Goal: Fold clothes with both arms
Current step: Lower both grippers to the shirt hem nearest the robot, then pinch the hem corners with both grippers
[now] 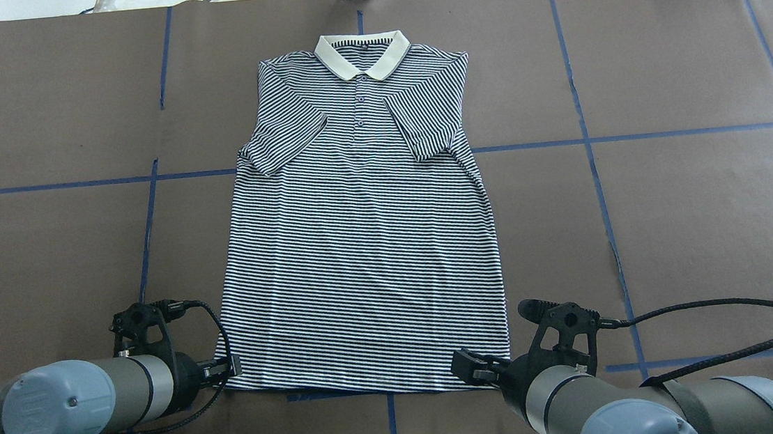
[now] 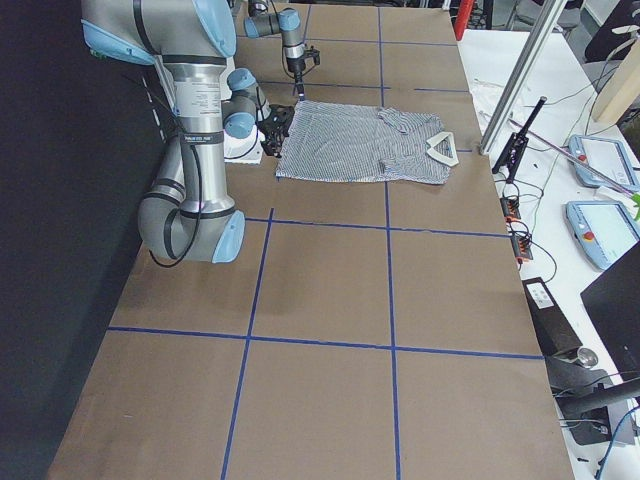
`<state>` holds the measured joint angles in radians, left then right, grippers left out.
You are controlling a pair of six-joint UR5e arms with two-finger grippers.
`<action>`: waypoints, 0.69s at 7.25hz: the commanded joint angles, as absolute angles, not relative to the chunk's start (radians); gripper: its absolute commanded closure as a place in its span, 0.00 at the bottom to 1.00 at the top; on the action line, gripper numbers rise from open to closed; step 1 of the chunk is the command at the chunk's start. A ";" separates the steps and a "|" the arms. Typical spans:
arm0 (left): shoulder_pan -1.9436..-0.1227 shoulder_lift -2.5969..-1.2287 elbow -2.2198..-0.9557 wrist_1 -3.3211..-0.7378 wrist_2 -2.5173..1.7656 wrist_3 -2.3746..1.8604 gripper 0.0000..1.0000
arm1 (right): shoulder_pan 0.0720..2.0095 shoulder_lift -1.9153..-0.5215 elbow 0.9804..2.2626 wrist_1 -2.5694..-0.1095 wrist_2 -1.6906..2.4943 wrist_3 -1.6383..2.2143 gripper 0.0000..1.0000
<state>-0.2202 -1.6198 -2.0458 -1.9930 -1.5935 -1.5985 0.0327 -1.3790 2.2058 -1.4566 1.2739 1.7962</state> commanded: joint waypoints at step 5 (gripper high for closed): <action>-0.210 -1.618 -2.020 -1.990 -1.592 -1.598 0.48 | 0.034 -1.381 2.207 -1.456 1.273 1.795 0.04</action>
<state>-0.2108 -1.6179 -2.0222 -1.9898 -1.5923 -1.5984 0.0331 -1.3795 2.2069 -1.4564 1.2732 1.7948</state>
